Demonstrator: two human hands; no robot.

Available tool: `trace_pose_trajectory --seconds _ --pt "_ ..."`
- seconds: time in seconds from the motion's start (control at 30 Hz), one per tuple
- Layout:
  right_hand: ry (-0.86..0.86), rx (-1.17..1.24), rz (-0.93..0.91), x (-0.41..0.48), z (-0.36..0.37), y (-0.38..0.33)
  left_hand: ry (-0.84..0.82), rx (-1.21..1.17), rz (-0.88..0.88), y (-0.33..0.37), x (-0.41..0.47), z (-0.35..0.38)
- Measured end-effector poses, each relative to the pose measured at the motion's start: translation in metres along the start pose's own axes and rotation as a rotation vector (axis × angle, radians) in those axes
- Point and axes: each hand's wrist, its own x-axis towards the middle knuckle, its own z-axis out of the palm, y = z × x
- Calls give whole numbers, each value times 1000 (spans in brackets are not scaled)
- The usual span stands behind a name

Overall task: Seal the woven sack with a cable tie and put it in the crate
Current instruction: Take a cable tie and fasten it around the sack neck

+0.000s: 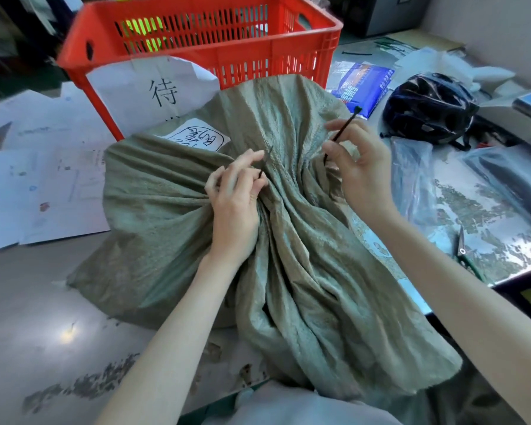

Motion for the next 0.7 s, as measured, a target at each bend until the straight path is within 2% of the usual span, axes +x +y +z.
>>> trace_pose_trajectory --seconds 0.13,0.3,0.43,0.6,0.7 --pt "-107 151 53 3 19 -2 -107 -191 -180 4 3 3" --pt "-138 296 112 -1 41 -5 -60 -317 -338 2 9 5" --pt "-129 300 141 -7 54 -6 -40 -452 -406 1 11 9" --pt "-148 186 149 -17 60 -11 -77 -577 -447 0 7 9" --pt "-180 219 144 -17 56 -13 -112 -667 -468 -2 4 6"
